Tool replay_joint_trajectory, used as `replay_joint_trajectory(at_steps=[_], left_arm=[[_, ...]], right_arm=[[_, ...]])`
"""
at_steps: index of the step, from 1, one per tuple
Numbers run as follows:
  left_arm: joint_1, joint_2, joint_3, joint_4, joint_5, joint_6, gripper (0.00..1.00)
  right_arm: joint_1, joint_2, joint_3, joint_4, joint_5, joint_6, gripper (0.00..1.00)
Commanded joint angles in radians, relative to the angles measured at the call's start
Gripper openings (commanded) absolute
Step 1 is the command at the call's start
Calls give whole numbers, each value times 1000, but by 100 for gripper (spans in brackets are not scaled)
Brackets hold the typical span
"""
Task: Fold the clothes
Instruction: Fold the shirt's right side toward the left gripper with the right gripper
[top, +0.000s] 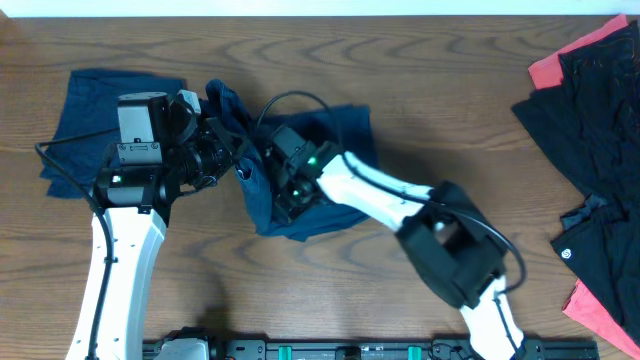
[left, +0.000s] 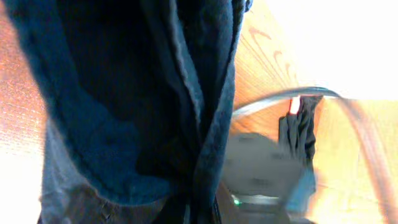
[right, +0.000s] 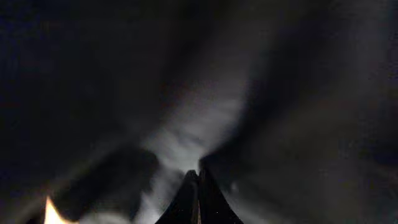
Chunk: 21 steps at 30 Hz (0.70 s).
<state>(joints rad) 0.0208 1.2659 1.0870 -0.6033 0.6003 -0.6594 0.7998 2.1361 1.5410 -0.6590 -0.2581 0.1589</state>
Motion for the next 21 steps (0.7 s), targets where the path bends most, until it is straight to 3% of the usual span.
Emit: replay_joint_trajectory(at_steps=[1, 11, 21], left_arm=[[3, -10, 28, 6, -18, -6, 5], [2, -10, 28, 14, -26, -5, 6], [-1, -10, 28, 54, -25, -5, 6]], right_arm=[[-93, -153, 16, -33, 223, -22, 1], [-336, -129, 14, -219, 263, -74, 1], [-359, 0, 13, -247, 249, -82, 1]])
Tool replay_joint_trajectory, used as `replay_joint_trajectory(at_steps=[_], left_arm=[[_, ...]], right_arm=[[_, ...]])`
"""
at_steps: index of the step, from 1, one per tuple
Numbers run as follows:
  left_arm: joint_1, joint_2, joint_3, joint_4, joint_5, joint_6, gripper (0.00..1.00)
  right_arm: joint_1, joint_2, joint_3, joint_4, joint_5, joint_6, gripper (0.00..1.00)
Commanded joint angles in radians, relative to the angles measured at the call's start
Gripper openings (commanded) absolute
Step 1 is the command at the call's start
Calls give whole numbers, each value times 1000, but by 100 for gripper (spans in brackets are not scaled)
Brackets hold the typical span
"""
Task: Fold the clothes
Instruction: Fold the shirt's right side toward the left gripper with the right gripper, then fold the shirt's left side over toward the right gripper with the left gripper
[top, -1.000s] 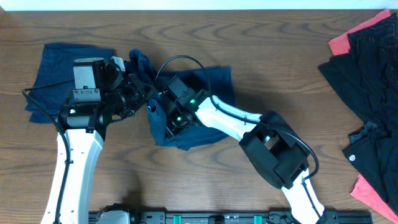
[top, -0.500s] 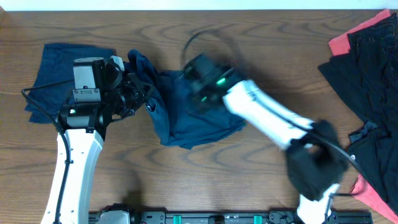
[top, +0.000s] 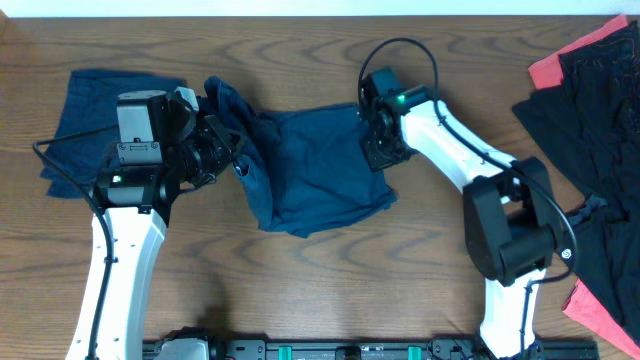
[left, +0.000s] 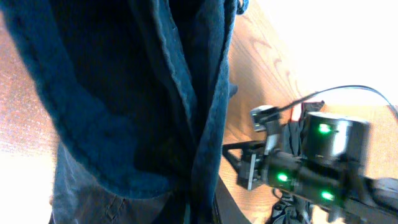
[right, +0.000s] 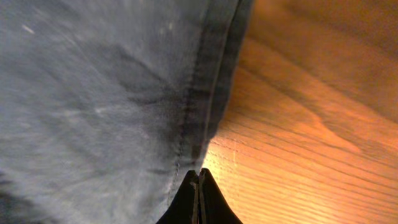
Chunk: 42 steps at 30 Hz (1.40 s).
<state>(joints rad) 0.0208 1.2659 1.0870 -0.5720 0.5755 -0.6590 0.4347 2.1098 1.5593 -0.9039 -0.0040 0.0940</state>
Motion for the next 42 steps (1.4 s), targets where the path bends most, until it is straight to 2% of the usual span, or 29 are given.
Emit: replay_joint_trajectory(at_steps=[1, 8, 17, 25, 29, 36, 42], left_arm=[[-1, -10, 28, 32, 0, -6, 6], [-13, -8, 28, 77, 0, -13, 6], [-97, 15, 28, 104, -35, -40, 6], [-230, 80, 28, 273, -54, -152, 6], [-330, 151, 28, 291, -134, -211, 6], [-461, 277, 28, 354, -150, -212, 6], [-496, 294, 28, 412, -151, -212, 6]], right_arm=[[9, 34, -5, -2, -11, -17, 1], [34, 59, -7, 3, -27, -17, 1], [37, 103, -10, 6, -38, 11, 1], [37, 103, -10, -10, -38, 41, 1], [37, 103, -10, -10, -38, 40, 1], [37, 103, -10, -21, -38, 40, 1], [38, 103, -10, -22, -42, 40, 1]])
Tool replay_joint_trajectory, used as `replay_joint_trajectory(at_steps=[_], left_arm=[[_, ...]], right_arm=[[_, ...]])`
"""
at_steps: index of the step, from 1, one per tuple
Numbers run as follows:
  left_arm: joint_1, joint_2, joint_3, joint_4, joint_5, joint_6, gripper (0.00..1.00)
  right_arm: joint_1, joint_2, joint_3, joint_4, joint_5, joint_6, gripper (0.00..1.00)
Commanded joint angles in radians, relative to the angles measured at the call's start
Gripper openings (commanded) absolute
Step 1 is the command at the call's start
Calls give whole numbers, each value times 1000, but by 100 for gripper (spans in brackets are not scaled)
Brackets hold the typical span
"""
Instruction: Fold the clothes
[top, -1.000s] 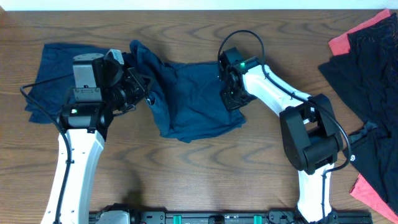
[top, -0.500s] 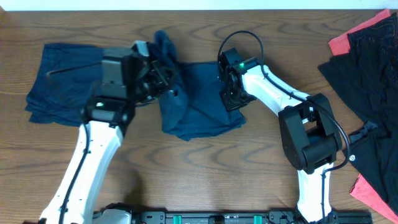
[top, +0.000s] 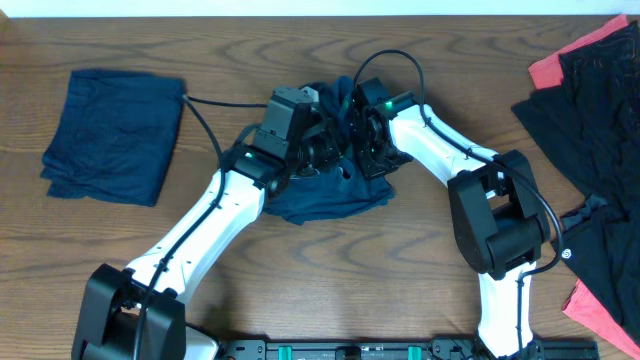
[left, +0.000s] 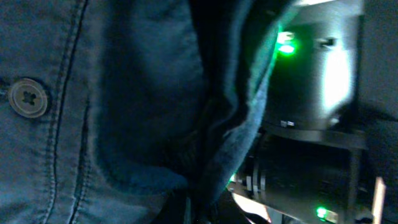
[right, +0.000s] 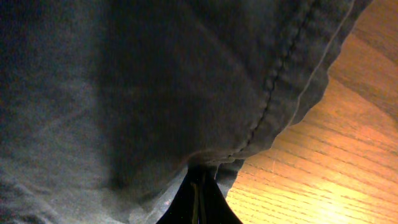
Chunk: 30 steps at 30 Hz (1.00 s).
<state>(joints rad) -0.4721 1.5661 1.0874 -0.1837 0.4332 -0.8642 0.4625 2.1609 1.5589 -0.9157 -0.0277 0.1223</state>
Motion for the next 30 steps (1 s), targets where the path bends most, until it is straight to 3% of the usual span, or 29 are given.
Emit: replay_joint_trajectory(at_steps=[1, 7, 11, 14, 20, 30], left_arm=[[-3, -6, 27, 31, -8, -7, 6], [-3, -6, 27, 29, 0, -6, 7], [-3, -6, 27, 29, 3, -6, 39], [-2, -10, 27, 30, 17, 20, 48], [33, -32, 27, 36, 105, 71, 50], [156, -71, 27, -4, 76, 138, 49]], right_arm=[[10, 52, -10, -10, -29, 11, 1], [10, 52, -10, -10, -37, 12, 1], [10, 52, -10, -15, -37, 12, 1], [9, 51, -10, -24, -36, 13, 1], [-19, -1, -8, -46, -19, 65, 1], [-142, -278, -8, -37, 152, 84, 6]])
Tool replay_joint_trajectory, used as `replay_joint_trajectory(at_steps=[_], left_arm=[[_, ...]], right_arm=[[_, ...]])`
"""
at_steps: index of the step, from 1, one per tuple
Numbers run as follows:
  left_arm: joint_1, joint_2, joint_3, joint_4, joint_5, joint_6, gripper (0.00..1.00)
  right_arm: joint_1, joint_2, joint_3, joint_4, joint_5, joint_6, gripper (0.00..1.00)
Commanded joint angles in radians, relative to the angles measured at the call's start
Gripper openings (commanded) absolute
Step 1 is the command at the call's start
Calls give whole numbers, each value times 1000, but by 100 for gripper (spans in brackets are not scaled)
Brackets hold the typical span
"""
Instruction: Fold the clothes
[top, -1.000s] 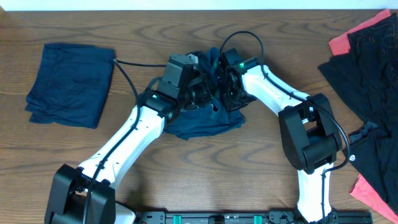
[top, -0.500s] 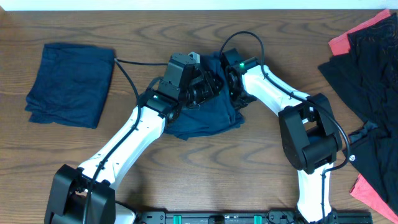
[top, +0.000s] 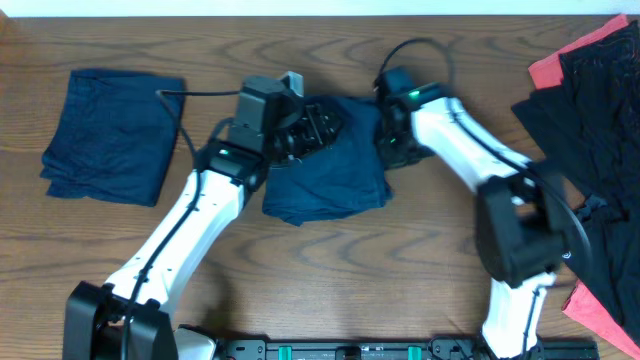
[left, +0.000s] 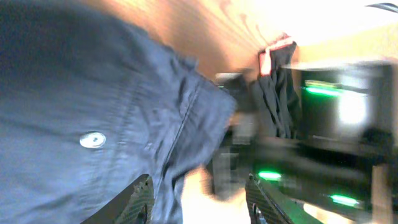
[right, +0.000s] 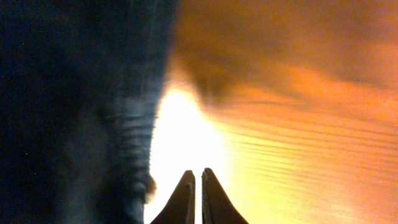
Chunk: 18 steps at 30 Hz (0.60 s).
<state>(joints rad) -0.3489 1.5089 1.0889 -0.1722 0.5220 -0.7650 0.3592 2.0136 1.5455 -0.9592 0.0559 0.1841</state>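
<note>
A dark blue buttoned garment (top: 335, 178) lies doubled over at the table's middle. My left gripper (top: 322, 125) hovers open at its upper edge. In the left wrist view the cloth (left: 93, 106) and a button lie under the spread fingers (left: 140, 198), with nothing between them. My right gripper (top: 389, 150) is at the garment's right edge. The blurred right wrist view shows its jaws (right: 194, 180) barely parted over bare wood, and the cloth's hem (right: 134, 124) is just left of them, not held.
A folded dark blue cloth (top: 110, 135) lies at the far left. A heap of black and red clothes (top: 590, 130) covers the right edge. Brown wooden table (top: 330, 290) stretches along the front. The two arms stand close together over the garment.
Both grippers have let go of the garment. The left one, shut on bunched cloth before, is now open and slightly further left. The right one has moved off the cloth to its right edge.
First both grippers were shut on the blue garment, the left holding a bunched end near the left pile. Then the right held the garment's right edge, spread out. Then the left end was over by the right gripper. Now the garment lies doubled, released.
</note>
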Motion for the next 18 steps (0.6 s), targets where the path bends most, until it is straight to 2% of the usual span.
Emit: replay_joint_trajectory(at_steps=[1, 3, 9, 13, 18], left_arm=[[45, -13, 26, -33, -48, 49, 50], [60, -13, 26, -64, -121, 87, 49], [69, 7, 26, -89, -338, 276, 49], [69, 66, 26, -99, -385, 313, 49], [69, 182, 26, -132, -385, 313, 49]], right_arm=[[-51, -160, 6, 14, 68, 21, 5], [-72, -219, 6, 34, 37, 11, 1], [-78, -285, 5, 45, -280, -154, 1], [-52, -245, 4, 15, -446, -159, 1], [-13, -168, 4, -55, -486, -156, 1]])
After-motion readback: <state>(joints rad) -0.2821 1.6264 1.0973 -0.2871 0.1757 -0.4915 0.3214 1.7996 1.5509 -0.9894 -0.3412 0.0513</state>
